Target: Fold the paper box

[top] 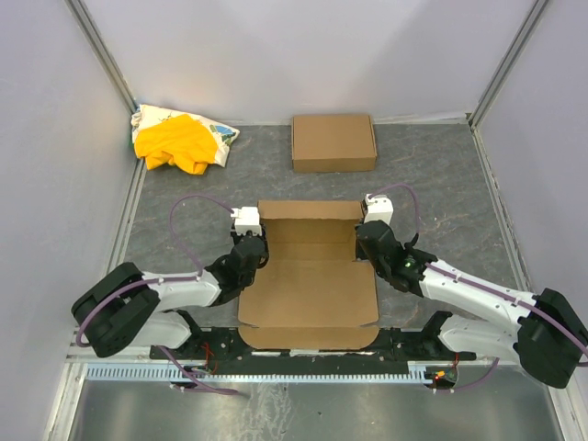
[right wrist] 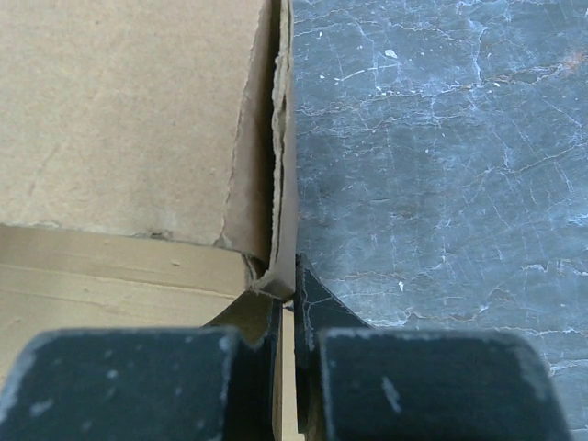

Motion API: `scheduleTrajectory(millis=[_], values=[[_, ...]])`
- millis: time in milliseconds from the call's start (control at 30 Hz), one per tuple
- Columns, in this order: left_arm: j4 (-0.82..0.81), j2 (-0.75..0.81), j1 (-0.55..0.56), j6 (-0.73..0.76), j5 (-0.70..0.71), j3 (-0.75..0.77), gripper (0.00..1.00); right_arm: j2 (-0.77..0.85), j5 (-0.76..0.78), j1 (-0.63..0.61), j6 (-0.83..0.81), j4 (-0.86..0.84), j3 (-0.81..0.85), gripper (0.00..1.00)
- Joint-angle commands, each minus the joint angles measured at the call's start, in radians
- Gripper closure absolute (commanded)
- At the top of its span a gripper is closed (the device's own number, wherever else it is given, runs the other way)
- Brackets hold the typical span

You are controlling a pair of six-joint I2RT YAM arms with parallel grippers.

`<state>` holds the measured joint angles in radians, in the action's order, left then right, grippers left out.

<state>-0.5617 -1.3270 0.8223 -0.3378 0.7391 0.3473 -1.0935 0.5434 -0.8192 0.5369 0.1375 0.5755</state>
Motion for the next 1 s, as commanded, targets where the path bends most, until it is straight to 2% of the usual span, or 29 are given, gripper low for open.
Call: scheduleTrajectory(millis=[0,133,233,300,333,367,533,567,667,733,867,967], values=[[0.010,0.067,-0.001,-0.027,0.022,-0.033,0.53,-0.010,0.034,0.005,0.029,0.057,0.018,0.98],[0.038,0.045,0.001,-0.036,0.015,-0.033,0.57,-0.008,0.036,0.005,0.035,0.053,0.019,0.98],[0.049,0.010,0.005,-0.051,-0.006,-0.021,0.63,-0.009,0.036,0.005,0.037,0.061,0.027,0.98],[0.061,-0.012,0.012,-0.063,-0.012,-0.004,0.74,-0.008,0.038,0.005,0.038,0.067,0.033,0.98],[0.068,-0.021,0.018,-0.069,-0.008,0.003,0.82,-0.009,0.038,0.004,0.038,0.070,0.035,0.98],[0.082,-0.028,0.022,-0.073,-0.003,0.012,0.95,-0.007,0.038,0.005,0.038,0.072,0.036,0.98],[0.139,-0.020,0.039,-0.072,0.023,0.046,0.97,-0.017,0.038,0.005,0.042,0.084,0.045,0.98],[0.151,-0.009,0.040,-0.077,0.022,0.049,0.94,-0.023,0.041,0.004,0.046,0.088,0.051,0.98],[0.203,0.045,0.042,-0.087,-0.032,0.064,0.63,-0.048,0.063,0.005,0.074,0.129,0.082,0.98],[0.272,0.092,0.046,-0.106,-0.079,0.083,0.49,-0.073,0.073,0.005,0.094,0.170,0.119,0.98],[0.404,0.211,0.052,-0.160,-0.144,0.092,0.35,-0.101,0.077,0.005,0.107,0.209,0.175,0.98],[0.534,0.334,0.053,-0.200,-0.209,0.105,0.35,-0.108,0.080,0.004,0.098,0.224,0.210,0.98]])
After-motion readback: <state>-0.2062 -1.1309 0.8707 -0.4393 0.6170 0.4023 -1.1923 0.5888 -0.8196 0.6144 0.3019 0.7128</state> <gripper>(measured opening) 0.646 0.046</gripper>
